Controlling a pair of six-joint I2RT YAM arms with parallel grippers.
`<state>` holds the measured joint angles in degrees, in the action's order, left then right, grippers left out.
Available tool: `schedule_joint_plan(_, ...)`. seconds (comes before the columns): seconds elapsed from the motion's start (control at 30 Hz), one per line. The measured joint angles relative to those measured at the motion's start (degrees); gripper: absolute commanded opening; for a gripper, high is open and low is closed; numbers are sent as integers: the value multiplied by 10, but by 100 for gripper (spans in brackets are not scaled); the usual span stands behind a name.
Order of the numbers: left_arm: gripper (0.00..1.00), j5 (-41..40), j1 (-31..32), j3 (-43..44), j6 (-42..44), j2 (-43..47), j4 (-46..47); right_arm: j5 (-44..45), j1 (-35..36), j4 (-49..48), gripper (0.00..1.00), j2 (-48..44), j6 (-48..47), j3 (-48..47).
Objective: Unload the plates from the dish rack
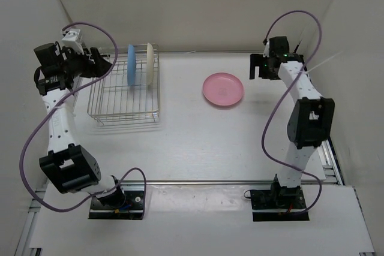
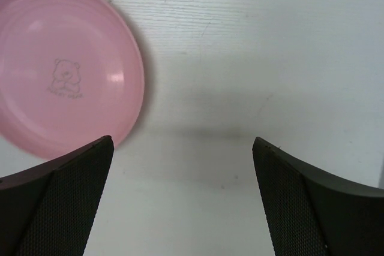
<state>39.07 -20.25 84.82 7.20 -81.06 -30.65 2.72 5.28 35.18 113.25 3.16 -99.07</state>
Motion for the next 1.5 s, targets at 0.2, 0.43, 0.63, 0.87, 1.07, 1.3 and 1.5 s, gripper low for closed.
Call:
schedule_joint_plan(0.2, 98, 129, -10, 0, -24, -92, 74, -89, -20, 49, 100, -168, -81, 68)
schedule_joint_plan(0.43, 98, 196, -4, -4, -67, -215, 143, -138, -9, 104, 100, -285, -149, 185)
schedule_joint_plan(0.63, 95, 216, 17, 80, -87, -312, 158, -136, -9, 127, 100, -356, -161, 229)
schedule_joint_plan(0.87, 72, 226, 49, 136, -99, -362, 162, -136, -9, 129, 100, -402, -160, 240)
schedule_joint_plan(1.07, 58, 230, 64, 147, -101, -386, 158, -133, -9, 129, 100, -406, -160, 258)
schedule_joint_plan(1.3, 35, 229, 61, 162, -111, -403, 157, -132, -9, 128, 100, -408, -156, 269)
schedule_joint_plan(1.5, 14, 235, 50, 166, -126, -403, 161, -132, -9, 127, 100, -409, -154, 269)
